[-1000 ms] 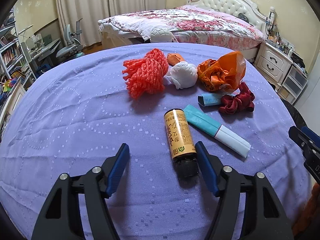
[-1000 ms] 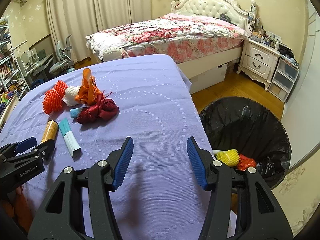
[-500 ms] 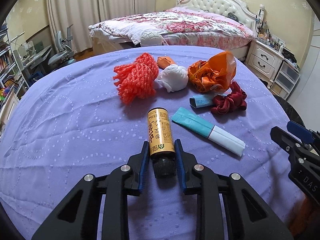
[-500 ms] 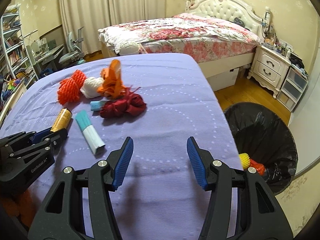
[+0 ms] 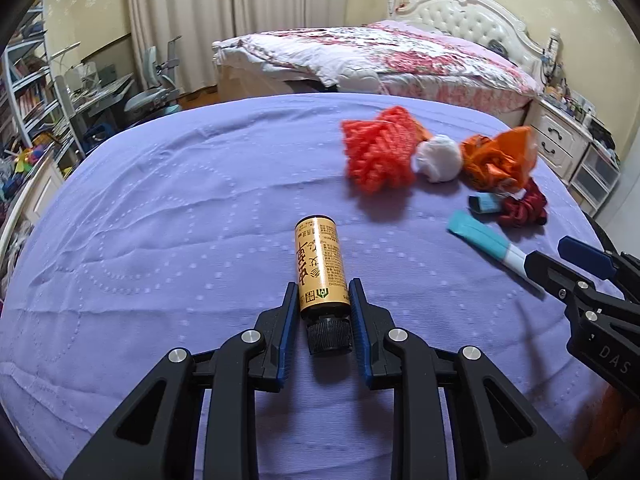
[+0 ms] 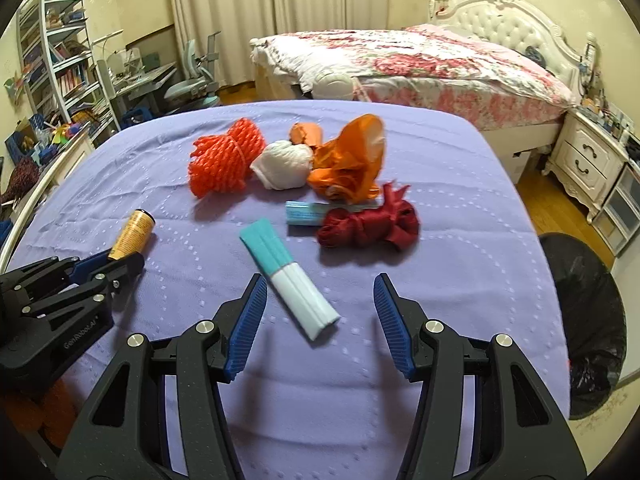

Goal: Collect trash
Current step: 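Grasp the gold can with the left tool while the right tool grasps the teal tube, then carry the gold can and teal tube over the bin and open both tools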

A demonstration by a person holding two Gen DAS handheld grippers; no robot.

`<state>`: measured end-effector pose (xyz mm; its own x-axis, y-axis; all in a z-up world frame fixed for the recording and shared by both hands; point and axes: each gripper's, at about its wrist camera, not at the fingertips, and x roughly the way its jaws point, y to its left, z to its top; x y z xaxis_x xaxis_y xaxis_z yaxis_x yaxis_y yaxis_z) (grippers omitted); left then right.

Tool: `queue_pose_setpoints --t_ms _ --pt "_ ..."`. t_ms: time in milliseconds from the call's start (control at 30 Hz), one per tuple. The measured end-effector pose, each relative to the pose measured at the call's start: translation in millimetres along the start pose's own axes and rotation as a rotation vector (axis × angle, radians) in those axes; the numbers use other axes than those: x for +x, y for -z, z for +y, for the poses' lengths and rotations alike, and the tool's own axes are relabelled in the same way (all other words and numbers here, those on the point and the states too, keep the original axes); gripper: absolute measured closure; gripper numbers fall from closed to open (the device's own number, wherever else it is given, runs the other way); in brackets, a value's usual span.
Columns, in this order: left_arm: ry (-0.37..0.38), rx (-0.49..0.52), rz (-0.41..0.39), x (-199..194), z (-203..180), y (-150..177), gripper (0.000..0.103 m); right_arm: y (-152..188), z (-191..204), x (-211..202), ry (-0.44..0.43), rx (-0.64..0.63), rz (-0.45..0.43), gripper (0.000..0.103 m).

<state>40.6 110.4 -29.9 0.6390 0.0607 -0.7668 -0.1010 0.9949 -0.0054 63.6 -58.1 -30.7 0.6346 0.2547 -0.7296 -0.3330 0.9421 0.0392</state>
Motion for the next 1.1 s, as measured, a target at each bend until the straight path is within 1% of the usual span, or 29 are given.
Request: queue_pose_setpoints --t_ms 200,267,300,333,400,467,500,667,867,967,1100 --pt "-0.017 -0.042 -0.003 2 22 0 0.077 -5 17 19 -0.012 -0.049 0.053 0.049" --pt "-0.016 -0.052 -0.003 3 26 -1 0.077 -5 21 23 -0.010 -0.061 0.068 0.051" --pt "-0.015 -0.055 -0.003 3 28 -1 0.077 -5 22 23 -0.003 -0.068 0.067 0.054" --pt "-0.013 -0.057 -0.005 3 28 -1 0.077 -5 24 23 -0.005 -0.072 0.069 0.061" --pt "-0.008 -0.058 -0.007 2 30 0 0.077 -4 27 23 0.002 -0.082 0.070 0.070" --pt "-0.007 -0.056 -0.010 2 30 0 0.077 -4 29 23 0.003 -0.088 0.070 0.082" --pt "-0.007 -0.055 -0.012 1 30 0 0.077 -3 29 21 0.000 -0.087 0.069 0.083" --pt "-0.010 -0.049 -0.024 -1 28 1 0.077 0 30 16 -0.013 -0.080 0.064 0.085" --pt "0.004 -0.049 -0.036 -7 22 4 0.077 4 23 -3 -0.024 -0.056 0.029 0.085" --pt "0.022 -0.040 -0.048 -12 13 4 0.077 5 13 -16 -0.017 -0.031 0.002 0.085" --pt "0.052 -0.012 -0.065 -18 -5 2 0.077 6 -8 -33 0.014 0.013 -0.035 0.085"
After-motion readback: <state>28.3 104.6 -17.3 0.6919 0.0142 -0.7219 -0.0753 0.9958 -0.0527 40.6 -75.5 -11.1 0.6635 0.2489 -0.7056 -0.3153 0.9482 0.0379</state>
